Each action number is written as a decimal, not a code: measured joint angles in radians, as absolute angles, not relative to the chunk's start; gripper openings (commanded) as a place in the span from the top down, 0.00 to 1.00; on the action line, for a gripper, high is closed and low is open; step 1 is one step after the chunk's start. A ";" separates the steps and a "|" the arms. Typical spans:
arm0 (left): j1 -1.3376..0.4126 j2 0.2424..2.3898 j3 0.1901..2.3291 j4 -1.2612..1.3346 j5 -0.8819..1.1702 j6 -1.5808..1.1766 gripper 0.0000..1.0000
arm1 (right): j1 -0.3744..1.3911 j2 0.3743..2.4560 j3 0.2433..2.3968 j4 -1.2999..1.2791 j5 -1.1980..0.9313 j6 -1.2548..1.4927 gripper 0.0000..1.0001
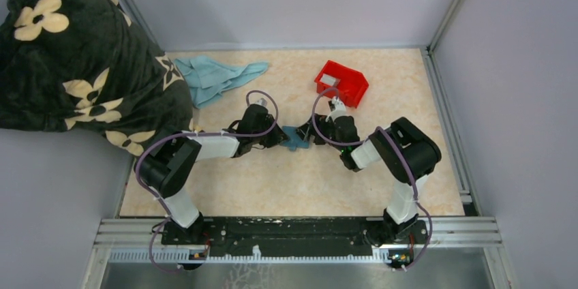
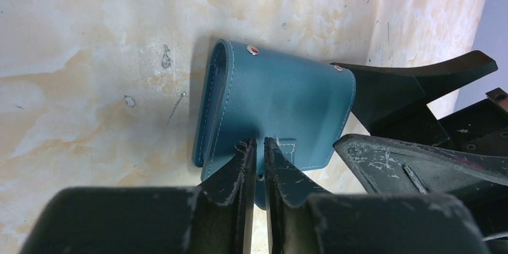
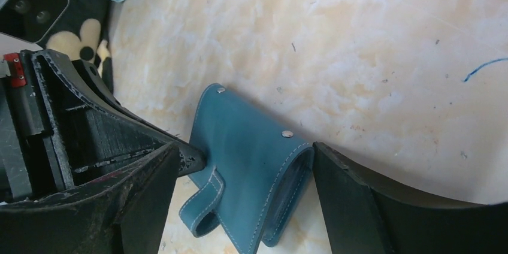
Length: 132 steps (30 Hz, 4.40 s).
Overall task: Put the credit cards into the card holder
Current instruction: Turn over the card holder at the center of the board, then close the card holder at the center of the board.
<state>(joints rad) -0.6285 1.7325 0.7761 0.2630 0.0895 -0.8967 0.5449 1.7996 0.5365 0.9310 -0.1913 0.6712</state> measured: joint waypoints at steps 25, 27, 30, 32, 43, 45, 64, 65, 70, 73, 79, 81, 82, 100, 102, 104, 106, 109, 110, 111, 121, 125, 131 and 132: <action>-0.597 1.751 0.780 0.277 0.149 -0.889 0.79 | 0.496 2.003 0.501 1.279 -0.294 0.806 1.00; -0.593 1.750 0.789 0.262 0.155 -0.886 0.75 | 0.496 1.988 0.492 1.271 -0.297 0.804 1.00; -0.593 1.737 0.799 0.230 0.165 -0.883 0.71 | 0.501 1.925 0.479 1.197 -0.301 0.782 1.00; -0.593 1.718 0.804 0.192 0.168 -0.880 0.69 | 0.519 1.851 0.479 1.096 -0.298 0.741 1.00; -0.543 1.534 0.833 -0.064 0.022 -0.847 0.64 | 0.655 1.384 0.591 0.448 -0.117 0.387 1.00; -0.542 1.489 0.833 -0.080 0.003 -0.847 0.64 | 0.686 1.335 0.605 0.376 -0.049 0.331 1.00; -0.543 1.280 0.702 -0.127 -0.010 -0.867 0.62 | 1.237 1.543 0.614 0.493 0.862 -0.228 1.00; -0.543 1.277 0.698 -0.127 -0.009 -0.867 0.62 | 1.245 1.573 0.613 0.530 0.891 -0.257 1.00; -0.543 1.257 0.661 -0.109 0.010 -0.868 0.62 | 1.375 1.752 0.613 0.717 1.019 -0.395 1.00; -0.543 1.250 0.649 -0.099 0.019 -0.868 0.62 | 1.412 1.812 0.614 0.759 1.065 -0.427 1.00; -0.543 1.241 0.635 -0.089 0.030 -0.868 0.62 | 1.430 1.833 0.638 0.676 1.095 -0.352 0.68; -0.543 1.241 0.632 -0.086 0.032 -0.868 0.62 | 1.432 1.833 0.650 0.620 1.084 -0.295 0.51; -0.543 1.241 0.631 -0.086 0.033 -0.869 0.62 | 1.433 1.834 0.651 0.587 1.069 -0.263 0.46; -0.543 1.258 0.625 -0.088 0.038 -0.871 0.62 | 1.489 1.624 0.683 0.170 0.939 0.138 0.39; -0.543 1.266 0.625 -0.086 0.044 -0.871 0.62 | 1.489 1.554 0.684 0.151 0.931 0.165 0.40; -0.543 1.275 0.625 -0.085 0.055 -0.871 0.62 | 1.489 1.497 0.686 0.135 0.930 0.188 0.40; -0.543 1.285 0.625 -0.078 0.073 -0.870 0.62 | 1.489 1.452 0.690 0.122 0.933 0.216 0.41; -0.544 1.303 0.625 -0.055 0.101 -0.866 0.63 | 1.486 1.406 0.690 0.081 0.948 0.276 0.43; -0.546 1.311 0.625 -0.045 0.110 -0.865 0.63 | 1.480 1.396 0.690 0.064 0.950 0.299 0.44; -0.548 1.321 0.625 -0.033 0.121 -0.862 0.63 | 1.474 1.387 0.690 0.046 0.952 0.324 0.44; -0.609 1.477 0.679 0.031 0.194 -0.818 0.64 | 1.357 1.363 0.742 -0.143 0.944 0.558 0.50; -0.636 1.538 0.712 0.047 0.202 -0.806 0.64 | 1.308 1.381 0.781 -0.175 0.920 0.616 0.52; -0.660 1.582 0.729 0.053 0.202 -0.788 0.65 | 1.242 1.421 0.788 -0.210 0.873 0.683 0.53; -0.664 1.588 0.732 0.053 0.202 -0.787 0.65 | 1.232 1.428 0.788 -0.213 0.862 0.692 0.53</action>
